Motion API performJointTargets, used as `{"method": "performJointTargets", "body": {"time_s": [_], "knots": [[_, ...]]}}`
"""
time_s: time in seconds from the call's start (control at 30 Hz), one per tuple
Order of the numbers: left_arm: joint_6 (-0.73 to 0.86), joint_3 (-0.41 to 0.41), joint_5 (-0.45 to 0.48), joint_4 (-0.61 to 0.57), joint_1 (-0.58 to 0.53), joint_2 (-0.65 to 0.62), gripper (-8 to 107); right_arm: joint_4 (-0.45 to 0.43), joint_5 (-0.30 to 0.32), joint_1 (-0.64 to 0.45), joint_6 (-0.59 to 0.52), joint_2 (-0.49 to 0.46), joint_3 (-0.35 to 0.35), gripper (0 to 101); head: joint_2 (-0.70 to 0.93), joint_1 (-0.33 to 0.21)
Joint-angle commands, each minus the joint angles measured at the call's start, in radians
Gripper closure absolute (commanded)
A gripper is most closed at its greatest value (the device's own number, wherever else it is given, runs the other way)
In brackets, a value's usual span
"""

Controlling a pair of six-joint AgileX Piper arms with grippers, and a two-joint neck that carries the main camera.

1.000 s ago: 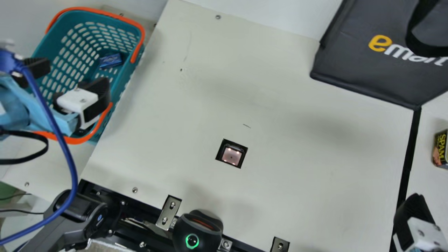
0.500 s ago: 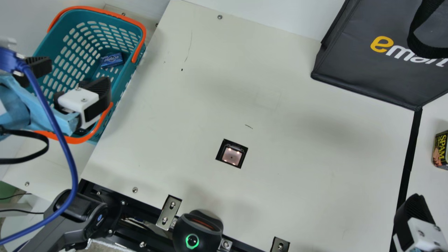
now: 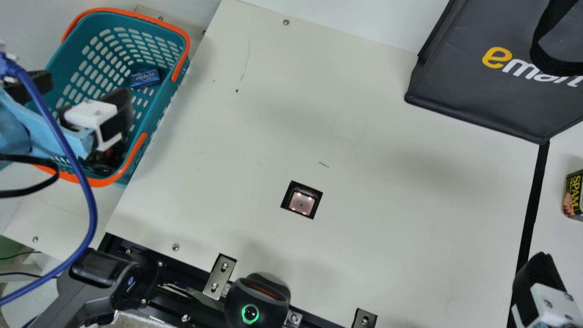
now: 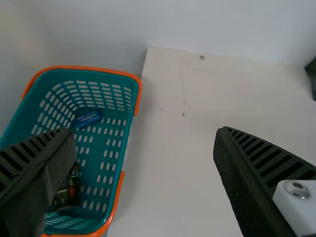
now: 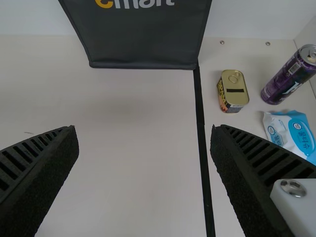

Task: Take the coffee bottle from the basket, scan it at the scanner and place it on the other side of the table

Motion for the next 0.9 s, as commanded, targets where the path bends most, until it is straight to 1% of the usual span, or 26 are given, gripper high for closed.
{"method": "performJointTargets", "body": {"time_s": [0.0,0.23,0.4,0.53,0.63,0.87], "knots": [[-0.028,-0.002,-0.003,0.008,0.05,0.006,9,0.0,0.0,0.0,0.0,0.0,0.0,6,0.002,-0.029],[-0.074,-0.006,-0.013,0.006,0.206,0.036,9,0.0,0.001,0.0,0.0,0.0,0.0,6,0.002,-0.029],[-0.004,-0.01,-0.02,-0.05,0.343,0.078,9,0.0,0.001,0.0,0.0,0.0,0.0,6,0.002,-0.029],[0.135,-0.021,-0.024,-0.126,0.462,0.136,9,0.0,0.001,0.0,0.0,0.0,0.0,6,0.002,-0.029],[0.273,-0.037,-0.023,-0.198,0.564,0.197,9,0.0,0.001,0.0,0.0,0.0,0.0,6,0.002,-0.029],[0.599,-0.099,0.0,-0.347,0.789,0.371,9,0.0,0.001,0.0,0.0,0.0,0.0,6,0.002,-0.029]]}}
